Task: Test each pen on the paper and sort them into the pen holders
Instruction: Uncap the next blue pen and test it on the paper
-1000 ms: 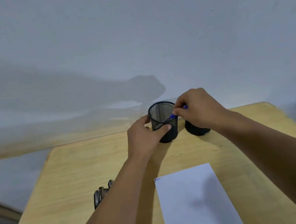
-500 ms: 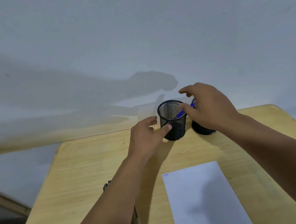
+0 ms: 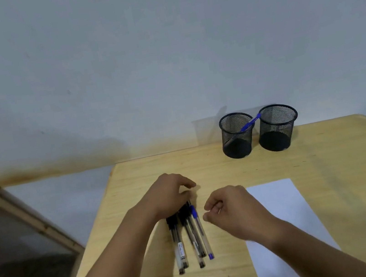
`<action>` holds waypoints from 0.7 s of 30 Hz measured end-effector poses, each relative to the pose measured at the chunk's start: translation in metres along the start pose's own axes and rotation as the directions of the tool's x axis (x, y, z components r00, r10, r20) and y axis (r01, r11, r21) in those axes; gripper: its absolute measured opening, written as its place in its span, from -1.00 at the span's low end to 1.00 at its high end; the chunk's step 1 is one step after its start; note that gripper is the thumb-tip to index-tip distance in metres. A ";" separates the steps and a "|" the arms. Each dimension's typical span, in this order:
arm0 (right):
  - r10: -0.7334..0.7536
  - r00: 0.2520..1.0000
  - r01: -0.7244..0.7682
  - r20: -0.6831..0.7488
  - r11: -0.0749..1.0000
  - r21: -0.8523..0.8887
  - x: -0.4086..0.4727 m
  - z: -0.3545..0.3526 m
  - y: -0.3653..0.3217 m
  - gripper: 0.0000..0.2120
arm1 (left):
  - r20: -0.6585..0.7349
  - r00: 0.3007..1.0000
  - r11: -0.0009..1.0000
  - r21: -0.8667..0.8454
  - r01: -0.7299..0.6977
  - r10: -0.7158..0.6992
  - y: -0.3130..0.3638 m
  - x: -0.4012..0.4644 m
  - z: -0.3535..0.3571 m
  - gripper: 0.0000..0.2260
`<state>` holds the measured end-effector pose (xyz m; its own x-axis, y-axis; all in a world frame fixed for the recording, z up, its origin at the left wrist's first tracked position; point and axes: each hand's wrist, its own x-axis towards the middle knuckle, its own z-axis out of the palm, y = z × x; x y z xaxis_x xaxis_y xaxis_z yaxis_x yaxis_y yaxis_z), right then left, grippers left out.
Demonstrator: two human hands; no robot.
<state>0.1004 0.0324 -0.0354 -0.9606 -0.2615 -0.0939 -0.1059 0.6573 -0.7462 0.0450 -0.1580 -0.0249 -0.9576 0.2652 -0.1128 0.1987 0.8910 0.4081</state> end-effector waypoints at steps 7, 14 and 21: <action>0.049 0.999 -0.049 0.004 0.996 -0.075 -0.005 0.036 -0.012 -0.94 | 0.016 0.999 0.989 0.146 -0.037 0.035 -0.015 -0.012 0.004 -0.75; 0.109 0.994 -0.108 0.015 0.992 -0.070 -0.004 0.031 -0.016 -0.78 | -0.017 0.998 0.989 0.134 -0.063 0.066 -0.016 -0.020 0.005 -0.73; 0.095 0.995 -0.096 0.014 0.992 0.087 -0.026 -0.012 -0.002 -0.82 | -0.049 0.987 0.989 0.010 -0.150 0.150 -0.008 -0.029 0.002 -0.76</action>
<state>0.1221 0.0467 -0.0237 -0.9626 -0.2077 -0.1741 0.0099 0.6152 -0.7883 0.0721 -0.1720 -0.0266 -0.9260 0.3775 -0.0060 0.3419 0.8451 0.4110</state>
